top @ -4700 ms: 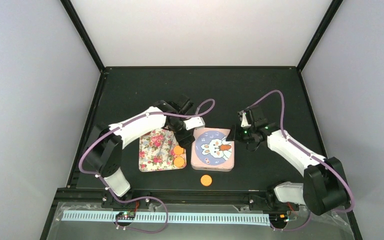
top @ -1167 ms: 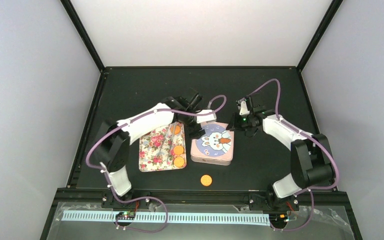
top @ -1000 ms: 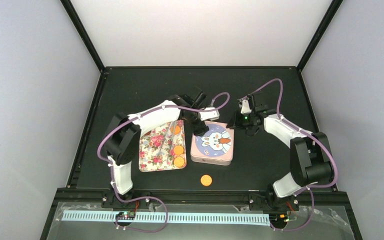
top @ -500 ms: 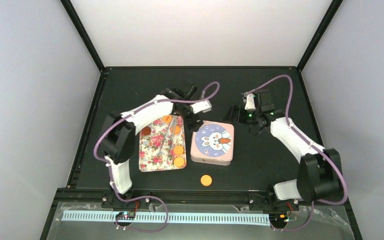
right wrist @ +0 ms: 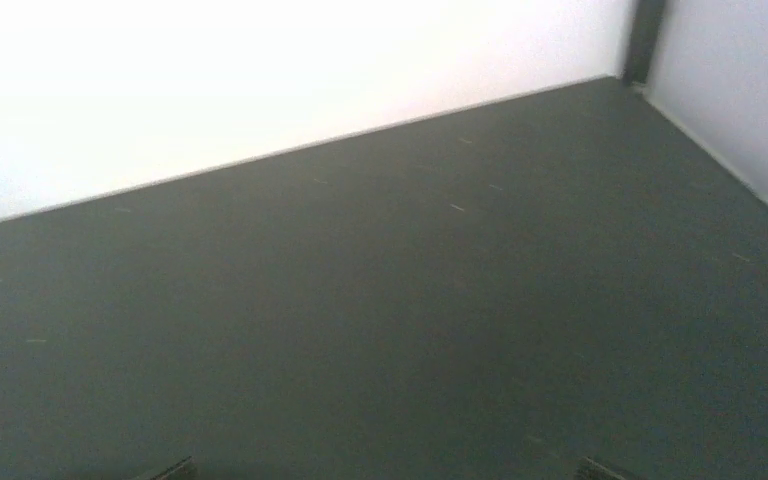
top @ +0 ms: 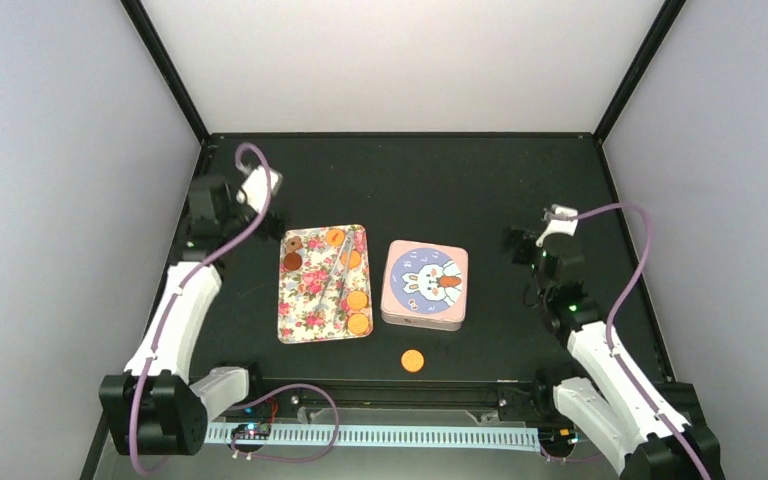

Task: Pack the cookies

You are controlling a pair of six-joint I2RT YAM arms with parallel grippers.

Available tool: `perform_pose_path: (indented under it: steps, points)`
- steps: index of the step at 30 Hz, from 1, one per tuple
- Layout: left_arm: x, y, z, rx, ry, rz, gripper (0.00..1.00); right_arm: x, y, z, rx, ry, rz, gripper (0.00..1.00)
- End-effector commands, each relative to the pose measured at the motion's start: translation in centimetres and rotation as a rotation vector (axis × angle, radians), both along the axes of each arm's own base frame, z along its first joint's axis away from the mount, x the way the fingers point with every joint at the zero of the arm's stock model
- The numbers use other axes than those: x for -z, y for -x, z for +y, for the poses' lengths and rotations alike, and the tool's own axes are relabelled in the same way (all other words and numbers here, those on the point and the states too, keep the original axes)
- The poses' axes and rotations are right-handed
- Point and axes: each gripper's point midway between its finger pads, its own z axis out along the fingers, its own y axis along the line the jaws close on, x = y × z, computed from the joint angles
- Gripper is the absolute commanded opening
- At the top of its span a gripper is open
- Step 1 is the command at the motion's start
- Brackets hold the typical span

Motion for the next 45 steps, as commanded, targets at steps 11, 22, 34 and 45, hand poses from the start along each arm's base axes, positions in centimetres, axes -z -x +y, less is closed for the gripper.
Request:
perform_pose_path:
  steps: [11, 22, 34, 45]
  points:
    - [11.9, -3.3, 1.7, -0.169, 0.143, -0.113, 0.99, 3.8, 0.0, -9.3, 0.457, 0.236, -0.156, 1.0]
    - [11.2, -1.8, 2.2, -0.211, 0.218, -0.301, 0.99, 4.9, -3.8, -8.2, 0.27, 0.247, -0.253, 1.0]
    - [11.3, -1.8, 2.7, -0.242, 0.22, -0.312, 0.99, 6.1, -5.8, -6.4, 0.14, 0.271, -0.21, 1.0]
    - [11.3, -1.8, 2.6, -0.24, 0.221, -0.311, 0.99, 6.1, -6.0, -6.3, 0.132, 0.267, -0.208, 1.0]
